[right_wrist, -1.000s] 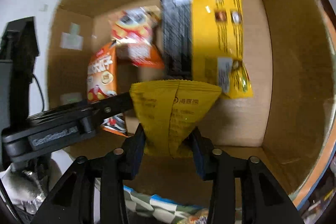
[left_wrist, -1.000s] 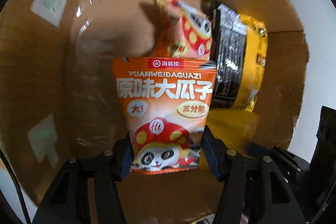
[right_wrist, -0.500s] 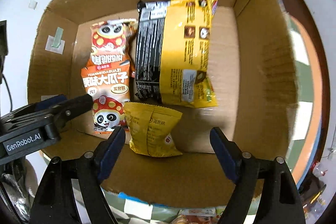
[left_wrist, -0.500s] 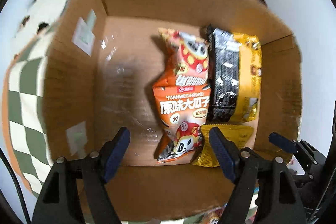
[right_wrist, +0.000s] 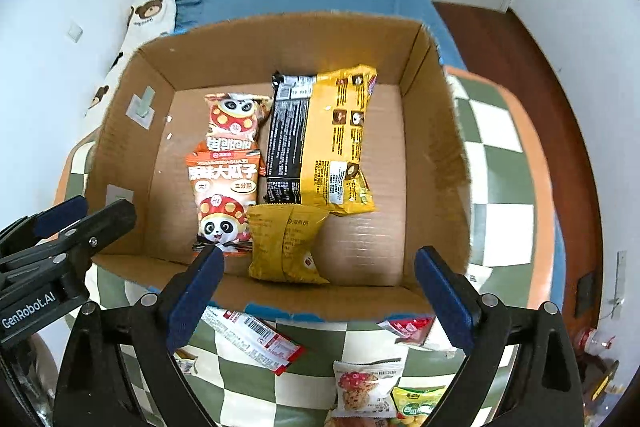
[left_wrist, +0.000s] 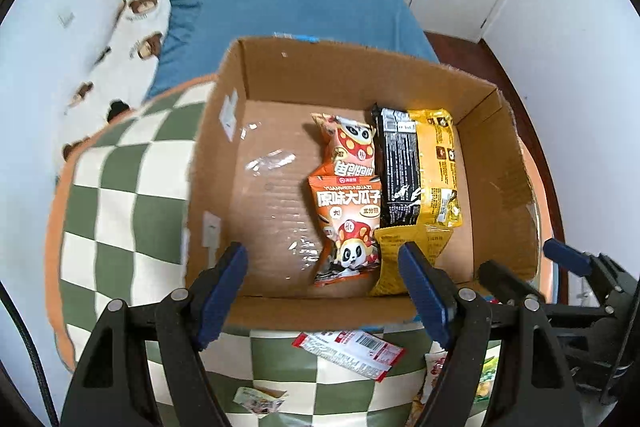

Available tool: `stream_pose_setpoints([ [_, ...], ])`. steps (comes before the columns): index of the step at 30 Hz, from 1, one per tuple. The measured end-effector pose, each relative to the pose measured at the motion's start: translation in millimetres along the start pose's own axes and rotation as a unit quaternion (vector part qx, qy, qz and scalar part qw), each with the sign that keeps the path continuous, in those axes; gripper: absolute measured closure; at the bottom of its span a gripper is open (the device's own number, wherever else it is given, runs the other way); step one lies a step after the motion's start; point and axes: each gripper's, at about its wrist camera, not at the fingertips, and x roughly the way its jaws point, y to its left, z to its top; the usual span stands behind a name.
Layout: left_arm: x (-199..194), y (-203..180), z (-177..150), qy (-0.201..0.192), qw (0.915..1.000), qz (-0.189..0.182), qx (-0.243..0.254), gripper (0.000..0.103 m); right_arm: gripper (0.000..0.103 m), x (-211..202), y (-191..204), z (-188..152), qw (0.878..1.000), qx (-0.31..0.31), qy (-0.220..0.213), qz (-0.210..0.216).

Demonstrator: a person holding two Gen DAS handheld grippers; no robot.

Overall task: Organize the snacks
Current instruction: 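Carry both bags into the box and open both tools to drop them, then grasp the yellow egg-biscuit packet with the left tool while the right tool grasps the brown biscuit packet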

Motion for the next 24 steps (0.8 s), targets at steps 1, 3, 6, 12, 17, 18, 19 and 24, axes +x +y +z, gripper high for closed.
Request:
stream_pose_setpoints([
  [1,-8,1,-4,-0.010,0.9999,0.001,0.002,0.026,0.005,-6,1,-3,1.000,0.003,-0.009,0.000],
  [3,-18,0,-10,-0.023,0.9997,0.003,0.005,0.026,0.005,-21,0,-9,1.000,0.008,-0.024,0.005],
  [6,-33,-3,-19,-0.043,0.9990,0.006,0.006,0.026,0.005,-35,3,-19,0.999,0.009,-0.042,0.006],
  [12,-57,-1,-41,-0.062,0.9981,0.001,-0.007,0.026,0.005,-55,1,-41,0.998,0.018,-0.055,0.026],
  [17,-48,-3,-81,-0.039,0.9989,0.024,0.000,0.026,0.005,-39,-18,-81,0.998,0.043,-0.013,0.054],
  [18,-40,-4,-91,-0.024,0.9993,0.027,0.003,0.026,0.005,-31,-25,-92,0.997,0.052,0.003,0.059],
  [19,-27,-7,-106,0.006,0.9997,0.022,0.008,0.026,0.005,-25,-31,-101,0.996,0.057,0.015,0.061],
  [24,36,-40,-171,0.154,0.9867,-0.034,0.041,0.026,0.005,8,-82,-169,0.986,0.119,0.087,0.074],
])
